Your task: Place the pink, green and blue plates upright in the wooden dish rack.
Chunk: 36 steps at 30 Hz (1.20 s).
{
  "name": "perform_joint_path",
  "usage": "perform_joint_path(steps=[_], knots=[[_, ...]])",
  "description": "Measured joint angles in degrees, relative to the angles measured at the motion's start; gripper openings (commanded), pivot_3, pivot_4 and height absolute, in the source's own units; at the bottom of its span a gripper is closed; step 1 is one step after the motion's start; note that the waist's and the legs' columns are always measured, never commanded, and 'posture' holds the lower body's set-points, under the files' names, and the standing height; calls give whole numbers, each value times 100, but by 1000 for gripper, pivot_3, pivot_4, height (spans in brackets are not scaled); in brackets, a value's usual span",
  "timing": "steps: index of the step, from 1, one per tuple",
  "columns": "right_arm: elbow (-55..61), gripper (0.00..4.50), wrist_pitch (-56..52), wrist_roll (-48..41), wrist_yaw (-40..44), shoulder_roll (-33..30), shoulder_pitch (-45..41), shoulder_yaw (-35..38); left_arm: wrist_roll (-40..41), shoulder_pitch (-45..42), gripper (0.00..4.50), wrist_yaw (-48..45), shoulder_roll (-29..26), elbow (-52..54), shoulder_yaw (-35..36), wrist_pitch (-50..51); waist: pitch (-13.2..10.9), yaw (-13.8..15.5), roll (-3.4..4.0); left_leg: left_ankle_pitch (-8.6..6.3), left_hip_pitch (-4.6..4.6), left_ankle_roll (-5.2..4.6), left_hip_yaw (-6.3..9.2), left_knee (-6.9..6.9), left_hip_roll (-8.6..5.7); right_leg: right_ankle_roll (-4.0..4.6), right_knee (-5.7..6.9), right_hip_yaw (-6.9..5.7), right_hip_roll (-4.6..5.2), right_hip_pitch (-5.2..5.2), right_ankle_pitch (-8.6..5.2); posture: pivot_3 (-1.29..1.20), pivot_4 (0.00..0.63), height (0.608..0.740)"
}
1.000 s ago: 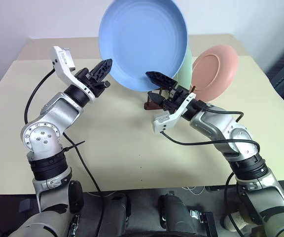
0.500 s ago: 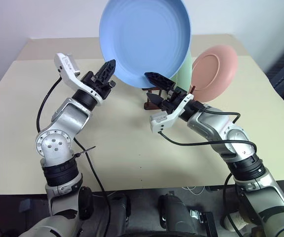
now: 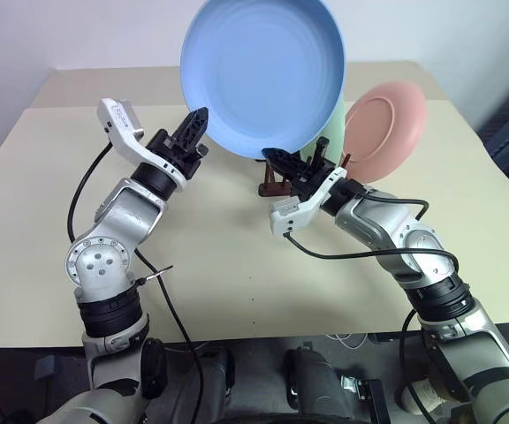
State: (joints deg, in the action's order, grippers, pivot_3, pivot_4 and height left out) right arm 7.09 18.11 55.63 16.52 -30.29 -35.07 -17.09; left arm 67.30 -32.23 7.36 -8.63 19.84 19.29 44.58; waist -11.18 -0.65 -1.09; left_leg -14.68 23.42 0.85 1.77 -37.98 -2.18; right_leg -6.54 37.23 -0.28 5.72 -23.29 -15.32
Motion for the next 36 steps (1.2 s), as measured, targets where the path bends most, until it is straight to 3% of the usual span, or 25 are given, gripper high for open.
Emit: perform_joint_path(steps=[9,12,18,19,24,29,31,34,36], knots=[[-1,27,-26,-12,0,-3,0,-4,228,-1,0,69,-89,-63,-19,-1,0,-1,0,0,0,0,0,0,0,1,0,0,-1,0,1,0,150,740],[-16,0,-39,-11,1,-12,0,-4,389,-4,1026,31,-89,-101,-38,-5,0,1,0,0,0,0,0,0,0,1,-1,0,-1,0,1,0,150,740],[-24,0,-99,-21,-39,-14,-26,2,441,-5,4134,-166,-302,-148,-142,-11,0,-8,0,0,-1,0,0,0,1,2,-1,0,-4,0,1,0,150,740],[-24,0,-101,-23,-39,-14,-28,2,435,-5,4451,-232,-397,-160,-151,-15,0,-9,0,0,-1,0,0,1,1,2,-1,0,-5,0,1,0,150,740],[-26,0,-104,-40,-39,-48,-65,4,200,6,4451,-983,-1250,-384,8,-100,0,-21,1,0,-2,1,0,3,1,5,-2,0,-8,-1,2,0,150,740],[-60,0,-220,-347,-29,-61,-346,216,27,650,4451,-3029,-2713,-586,91,15,-1,-38,2,0,-2,1,-3,10,6,7,-5,2,-9,-5,2,0,150,740],[-65,0,-262,-538,-16,-60,-460,307,-115,744,4451,-3585,-3003,-644,77,1,-1,-5,1,0,-2,0,1,9,13,9,-8,1,-9,-2,3,0,150,740],[-59,0,-257,-1365,216,129,-617,376,-1037,934,4451,-4456,-3566,-643,-137,-590,-1,-21,1,-1,-3,-1,0,13,14,11,-13,2,-8,0,5,0,150,740],[-43,0,-446,-2295,456,486,-742,571,-1502,1030,4451,-4950,-3626,-701,-298,-985,-2,-27,3,-1,-2,-2,0,18,19,14,-12,2,-8,-3,6,0,150,740]])
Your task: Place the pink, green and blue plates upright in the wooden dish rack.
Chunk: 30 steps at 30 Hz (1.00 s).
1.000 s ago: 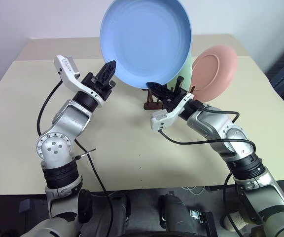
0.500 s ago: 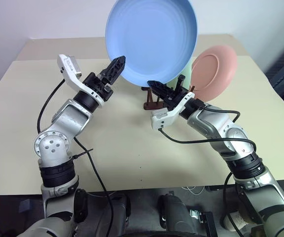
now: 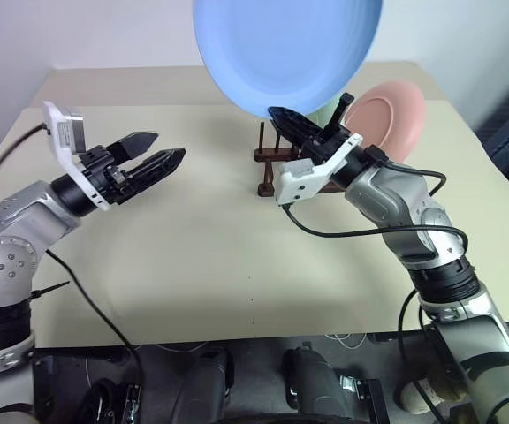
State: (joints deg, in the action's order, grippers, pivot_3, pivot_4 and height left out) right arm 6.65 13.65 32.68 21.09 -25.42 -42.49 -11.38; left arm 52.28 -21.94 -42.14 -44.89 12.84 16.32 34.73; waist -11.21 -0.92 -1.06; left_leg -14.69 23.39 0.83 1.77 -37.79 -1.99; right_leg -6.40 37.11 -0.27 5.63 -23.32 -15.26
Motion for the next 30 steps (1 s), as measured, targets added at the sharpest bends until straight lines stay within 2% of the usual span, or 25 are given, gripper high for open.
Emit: perform_joint_path(steps=[5,9,13,19,26,30], knots=[[185,0,-778,-2062,630,459,-577,602,-479,12,4451,-400,137,-318,-142,-386,0,7,0,-15,0,-25,2,1,5,3,0,0,1,-3,2,0,150,740],[402,0,-2142,-4274,1175,887,-792,1164,-581,9,4451,-555,276,-364,-207,-430,0,5,1,-16,0,-28,2,2,7,3,1,0,3,-4,3,0,150,740],[544,0,-3439,-5944,1134,1093,-946,1754,-725,-23,4451,-651,286,-373,-210,-486,-2,5,3,-17,0,-29,2,8,8,6,1,1,5,-10,4,0,150,740],[528,0,-4983,-8409,445,1381,-1180,2623,-828,-35,4451,-812,285,-374,-217,-505,-2,-3,3,-14,0,-25,1,35,7,9,0,2,11,-23,6,0,150,740],[-153,0,-6204,-9918,25,1298,-1137,2931,-964,-35,4451,-1173,265,-372,-229,-552,-2,-18,3,-13,0,-25,-5,45,7,9,0,2,9,-29,6,0,150,740],[-564,0,-6313,-10008,143,1220,-1053,2929,-991,-35,4451,-1459,125,-374,-225,-573,-2,-14,4,-13,1,-26,-8,45,7,9,-2,2,6,-28,6,0,150,740]])
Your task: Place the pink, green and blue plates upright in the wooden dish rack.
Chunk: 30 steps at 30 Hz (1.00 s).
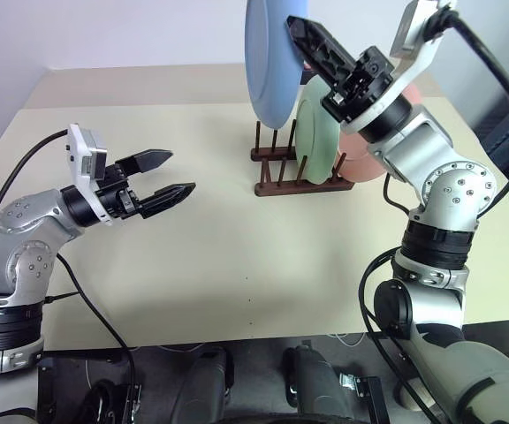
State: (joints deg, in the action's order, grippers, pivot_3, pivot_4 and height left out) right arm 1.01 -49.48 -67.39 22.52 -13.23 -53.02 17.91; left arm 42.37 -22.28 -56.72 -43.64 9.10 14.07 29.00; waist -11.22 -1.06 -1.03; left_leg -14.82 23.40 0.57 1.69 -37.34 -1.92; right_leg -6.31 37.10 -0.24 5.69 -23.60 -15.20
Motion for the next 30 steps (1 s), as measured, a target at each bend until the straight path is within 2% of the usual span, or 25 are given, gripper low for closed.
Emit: perform_joint_path(steps=[4,14,22,30], knots=[[-367,0,2,198,101,-118,111,-10,-2,1,4451,-124,-114,-1,37,-1,-1,4,1,0,0,-1,-1,0,0,0,0,0,-1,-1,0,0,150,740],[-417,0,39,386,147,-53,374,-82,8,123,4451,-153,-126,208,52,43,-1,0,1,0,0,0,-2,1,3,0,1,2,-3,-2,0,0,150,740],[-486,0,169,594,239,32,589,-147,61,144,4451,232,114,457,61,83,0,0,1,0,0,0,-2,1,4,0,1,2,-5,-3,0,0,150,740],[-798,0,309,872,327,89,621,-197,79,273,4451,210,83,659,62,97,0,1,1,0,0,0,-2,2,5,0,1,2,-7,-3,0,0,150,740]])
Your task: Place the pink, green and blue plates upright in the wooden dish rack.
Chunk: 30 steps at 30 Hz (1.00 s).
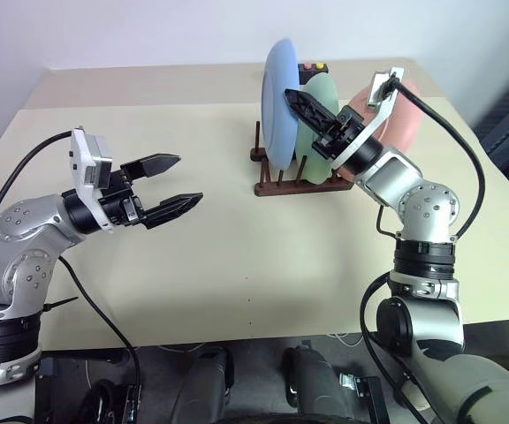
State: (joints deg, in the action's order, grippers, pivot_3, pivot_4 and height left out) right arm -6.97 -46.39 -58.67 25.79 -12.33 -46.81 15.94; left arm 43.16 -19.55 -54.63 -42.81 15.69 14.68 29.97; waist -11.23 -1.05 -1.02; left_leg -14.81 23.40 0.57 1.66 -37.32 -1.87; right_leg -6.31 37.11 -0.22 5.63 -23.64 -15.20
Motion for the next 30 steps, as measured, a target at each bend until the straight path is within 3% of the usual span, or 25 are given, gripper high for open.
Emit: perform_joint_path(steps=[22,25,30], knots=[[-138,0,-151,284,-61,55,97,-57,496,-4,4451,238,69,17,326,239,0,2,0,0,0,0,0,0,1,0,0,0,-1,0,0,0,150,740],[-138,817,-191,296,-56,66,110,-83,494,-3,4500,236,69,17,325,237,0,2,0,0,0,0,0,0,1,0,0,0,-1,0,0,0,150,740],[-137,3118,-215,283,5,70,110,-86,493,-4,4500,235,69,17,325,235,0,1,0,0,0,0,0,0,1,0,0,0,-1,0,0,0,150,740]])
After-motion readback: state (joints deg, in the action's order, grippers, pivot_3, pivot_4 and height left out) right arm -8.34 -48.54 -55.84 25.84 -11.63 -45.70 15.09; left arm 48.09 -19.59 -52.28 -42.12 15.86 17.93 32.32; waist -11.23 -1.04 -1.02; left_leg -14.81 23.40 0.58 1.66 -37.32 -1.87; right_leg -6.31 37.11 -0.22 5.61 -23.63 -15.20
